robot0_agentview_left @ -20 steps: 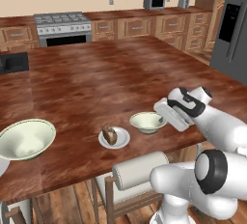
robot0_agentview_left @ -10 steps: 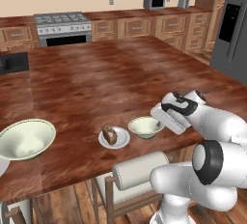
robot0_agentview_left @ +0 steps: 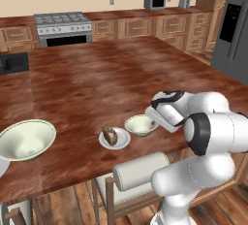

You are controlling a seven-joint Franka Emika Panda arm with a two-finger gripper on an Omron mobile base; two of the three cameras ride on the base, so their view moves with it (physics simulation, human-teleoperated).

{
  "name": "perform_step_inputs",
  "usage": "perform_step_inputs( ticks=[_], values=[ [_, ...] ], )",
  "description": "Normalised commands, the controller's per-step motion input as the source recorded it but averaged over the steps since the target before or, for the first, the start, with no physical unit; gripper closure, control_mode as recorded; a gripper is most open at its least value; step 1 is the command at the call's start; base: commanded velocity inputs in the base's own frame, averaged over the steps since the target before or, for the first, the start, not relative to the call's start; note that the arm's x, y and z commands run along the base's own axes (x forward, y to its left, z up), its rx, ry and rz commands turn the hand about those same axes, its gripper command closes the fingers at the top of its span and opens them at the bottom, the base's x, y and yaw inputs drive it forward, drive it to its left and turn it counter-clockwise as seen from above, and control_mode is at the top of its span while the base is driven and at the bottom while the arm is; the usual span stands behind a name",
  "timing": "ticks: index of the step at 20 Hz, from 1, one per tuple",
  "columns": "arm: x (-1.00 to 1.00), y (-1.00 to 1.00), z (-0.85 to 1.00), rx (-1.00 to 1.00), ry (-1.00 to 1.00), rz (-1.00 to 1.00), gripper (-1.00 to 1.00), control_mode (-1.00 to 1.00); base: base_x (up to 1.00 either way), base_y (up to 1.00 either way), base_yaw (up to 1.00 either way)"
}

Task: Take the smaller bowl and place it next to the appetizer plate on the dining counter , and place the larger bowl next to the plate with cooked food.

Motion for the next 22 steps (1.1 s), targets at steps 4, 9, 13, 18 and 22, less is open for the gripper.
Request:
perform_step_inputs(
  ticks=[4, 9, 13, 18, 22],
  values=[
    [0.40, 0.00, -0.16, -0.02, -0.03, 0.00, -1.00, -1.00, 0.00, 0.00, 0.00],
    [0.04, 0.00, 0.00, -0.03, -0.03, 0.00, -1.00, -1.00, 0.00, 0.00, 0.00],
    [-0.07, 0.00, 0.28, -0.02, -0.02, 0.00, -1.00, -1.00, 0.00, 0.00, 0.00],
    [-0.16, -0.04, 1.00, -0.04, 0.01, 0.06, -1.00, -1.00, 0.00, 0.00, 0.00],
    [-0.46, -0.22, 1.00, -0.07, 0.07, 0.05, -1.00, -1.00, 0.00, 0.00, 0.00]
  ],
)
